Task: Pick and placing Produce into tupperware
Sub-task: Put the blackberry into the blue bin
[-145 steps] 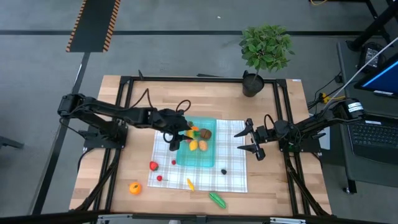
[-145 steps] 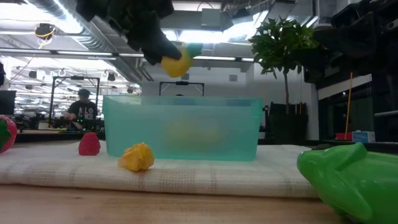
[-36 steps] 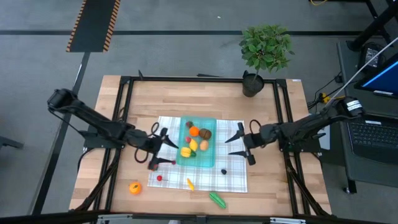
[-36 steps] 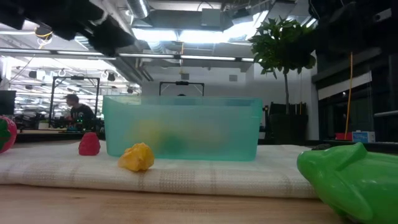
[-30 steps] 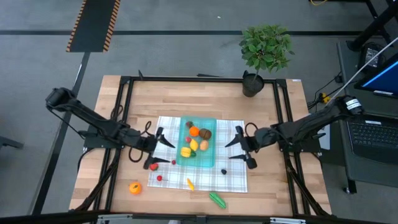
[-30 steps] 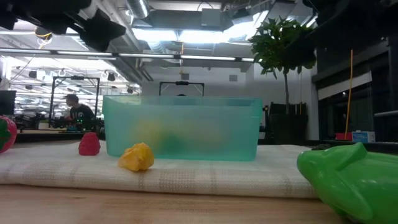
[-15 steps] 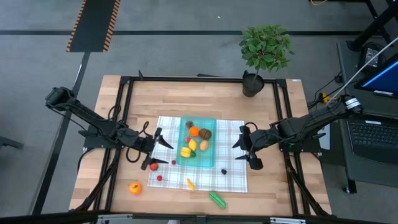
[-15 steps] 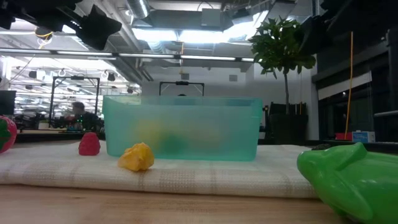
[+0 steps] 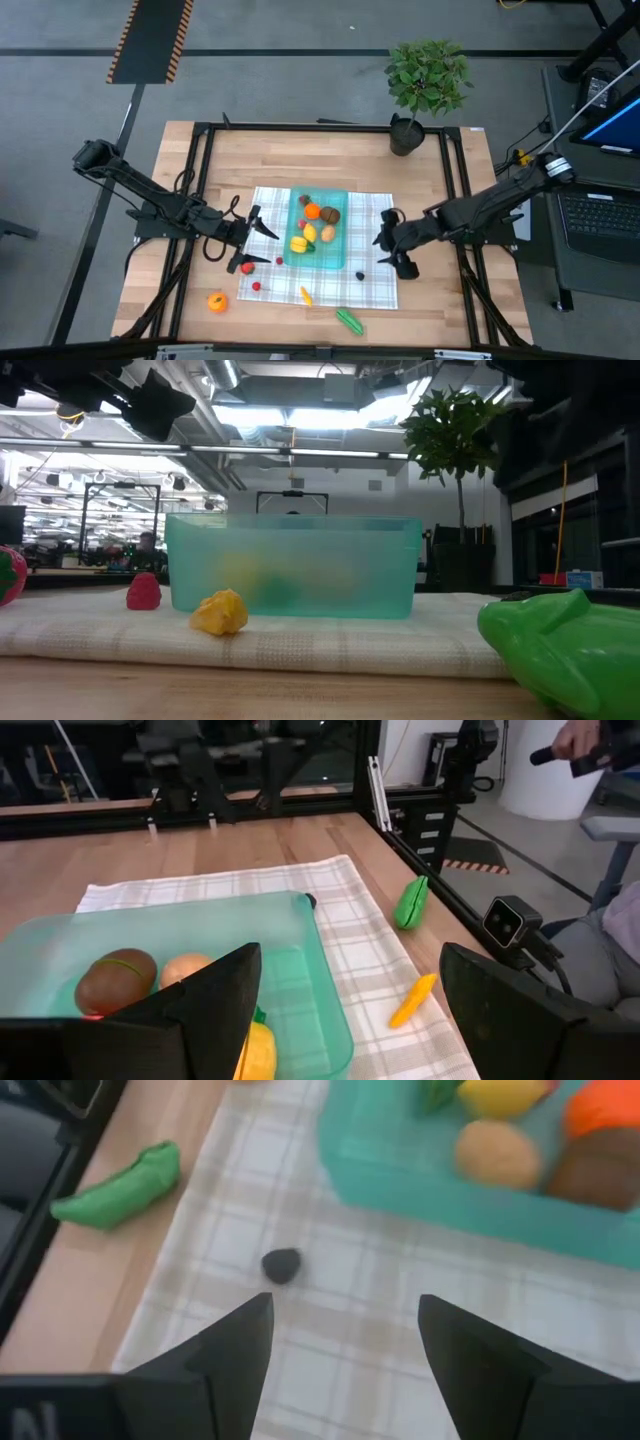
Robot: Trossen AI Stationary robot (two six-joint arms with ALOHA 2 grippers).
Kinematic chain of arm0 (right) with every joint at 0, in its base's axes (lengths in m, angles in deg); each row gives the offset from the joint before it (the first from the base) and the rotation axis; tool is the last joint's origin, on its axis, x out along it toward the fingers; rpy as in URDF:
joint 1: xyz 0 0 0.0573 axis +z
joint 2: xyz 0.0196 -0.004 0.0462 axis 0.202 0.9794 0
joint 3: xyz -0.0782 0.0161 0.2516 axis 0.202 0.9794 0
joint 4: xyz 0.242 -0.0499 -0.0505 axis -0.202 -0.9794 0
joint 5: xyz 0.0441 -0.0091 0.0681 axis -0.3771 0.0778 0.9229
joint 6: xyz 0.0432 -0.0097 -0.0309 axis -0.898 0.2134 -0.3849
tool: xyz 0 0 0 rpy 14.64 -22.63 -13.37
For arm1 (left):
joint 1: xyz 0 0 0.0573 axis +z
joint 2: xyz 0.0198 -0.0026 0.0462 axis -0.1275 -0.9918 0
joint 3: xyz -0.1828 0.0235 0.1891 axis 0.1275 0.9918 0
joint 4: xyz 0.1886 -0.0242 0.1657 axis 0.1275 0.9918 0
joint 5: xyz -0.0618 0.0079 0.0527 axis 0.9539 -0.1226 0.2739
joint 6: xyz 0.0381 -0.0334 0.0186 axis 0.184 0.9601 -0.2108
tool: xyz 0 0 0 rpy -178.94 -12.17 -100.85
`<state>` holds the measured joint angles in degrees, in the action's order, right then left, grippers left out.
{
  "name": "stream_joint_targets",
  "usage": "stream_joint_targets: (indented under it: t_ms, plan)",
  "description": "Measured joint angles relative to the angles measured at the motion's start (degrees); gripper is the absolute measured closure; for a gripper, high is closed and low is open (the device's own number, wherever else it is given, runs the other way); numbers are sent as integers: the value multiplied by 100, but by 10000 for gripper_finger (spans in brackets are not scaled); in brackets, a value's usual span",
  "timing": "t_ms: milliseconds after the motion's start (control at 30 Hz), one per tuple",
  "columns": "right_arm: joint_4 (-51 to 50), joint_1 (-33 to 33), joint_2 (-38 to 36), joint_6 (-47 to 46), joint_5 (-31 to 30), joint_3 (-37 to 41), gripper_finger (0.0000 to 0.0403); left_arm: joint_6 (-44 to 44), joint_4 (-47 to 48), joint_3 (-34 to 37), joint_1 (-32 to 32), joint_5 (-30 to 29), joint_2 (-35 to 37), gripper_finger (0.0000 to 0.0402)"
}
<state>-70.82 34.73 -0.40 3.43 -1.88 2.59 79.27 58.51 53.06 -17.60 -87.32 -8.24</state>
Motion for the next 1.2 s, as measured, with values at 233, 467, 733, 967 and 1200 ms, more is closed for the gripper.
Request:
stream_joint_targets:
  t_ms: [233,467,733,967,1200]
  plan:
    - [422,304,709,-611,-17,7,152,-4,0,0,0,1,0,104]
    - [844,423,1345,-741,-53,7,152,-4,0,0,0,2,0,104]
    - [1527,445,1906,-734,-55,7,152,-7,-2,0,0,2,0,104]
    - [1796,458,2290,-734,-55,7,152,-7,-2,0,0,2,0,104]
    - [2236,542,2589,-733,-50,7,152,-9,-1,0,0,4,0,104]
